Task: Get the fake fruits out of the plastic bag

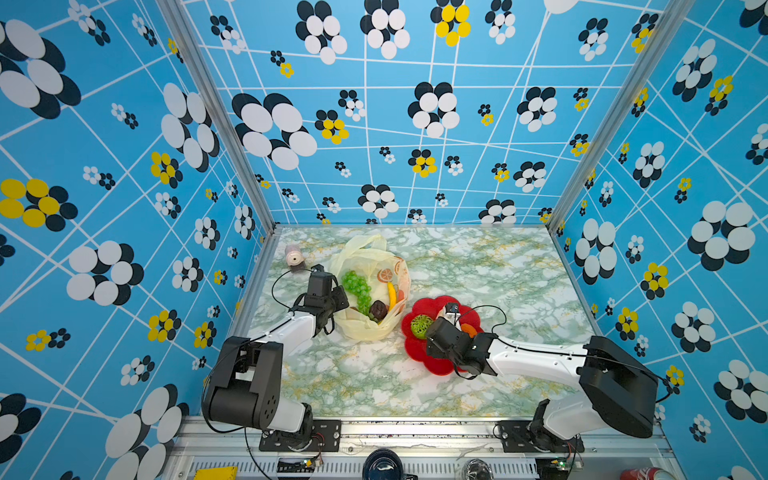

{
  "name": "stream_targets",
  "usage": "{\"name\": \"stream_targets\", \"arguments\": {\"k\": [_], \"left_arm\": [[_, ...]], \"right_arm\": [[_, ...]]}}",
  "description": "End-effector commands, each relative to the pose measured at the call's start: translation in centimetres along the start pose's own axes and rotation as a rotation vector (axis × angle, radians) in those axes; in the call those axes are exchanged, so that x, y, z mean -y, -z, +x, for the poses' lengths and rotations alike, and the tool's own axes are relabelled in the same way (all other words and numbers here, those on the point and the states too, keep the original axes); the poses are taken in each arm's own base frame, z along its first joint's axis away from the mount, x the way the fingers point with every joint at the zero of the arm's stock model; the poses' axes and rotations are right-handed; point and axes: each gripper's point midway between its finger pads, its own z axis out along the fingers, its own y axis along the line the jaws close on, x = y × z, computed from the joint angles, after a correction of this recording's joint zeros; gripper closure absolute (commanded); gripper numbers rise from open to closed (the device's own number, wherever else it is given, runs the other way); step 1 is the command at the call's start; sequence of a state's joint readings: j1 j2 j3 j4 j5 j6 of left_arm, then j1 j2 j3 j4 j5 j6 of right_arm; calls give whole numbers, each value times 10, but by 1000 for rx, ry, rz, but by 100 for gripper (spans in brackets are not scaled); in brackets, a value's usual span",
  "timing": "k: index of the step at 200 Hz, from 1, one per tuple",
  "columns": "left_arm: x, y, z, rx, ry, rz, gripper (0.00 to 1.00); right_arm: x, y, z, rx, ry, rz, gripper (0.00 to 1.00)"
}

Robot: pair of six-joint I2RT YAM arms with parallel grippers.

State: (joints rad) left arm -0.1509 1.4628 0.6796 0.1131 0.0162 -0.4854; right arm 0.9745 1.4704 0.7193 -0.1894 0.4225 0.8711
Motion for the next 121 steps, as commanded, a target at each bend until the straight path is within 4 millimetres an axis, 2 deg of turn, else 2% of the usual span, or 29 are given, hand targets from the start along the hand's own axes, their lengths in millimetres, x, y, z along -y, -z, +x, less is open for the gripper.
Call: {"name": "stream_targets", "arguments": {"k": [1, 65, 121], "left_arm": [[2, -3, 6, -18, -21, 14, 100], [23, -4, -9, -32, -77, 13, 100], [45, -27, -30, -64, -148, -13, 100]], "right_arm": [[1, 12, -1, -17, 14, -13, 17], [5, 33, -11, 2, 56, -22, 13], [-13, 52, -44, 82, 74, -72, 13]]}}
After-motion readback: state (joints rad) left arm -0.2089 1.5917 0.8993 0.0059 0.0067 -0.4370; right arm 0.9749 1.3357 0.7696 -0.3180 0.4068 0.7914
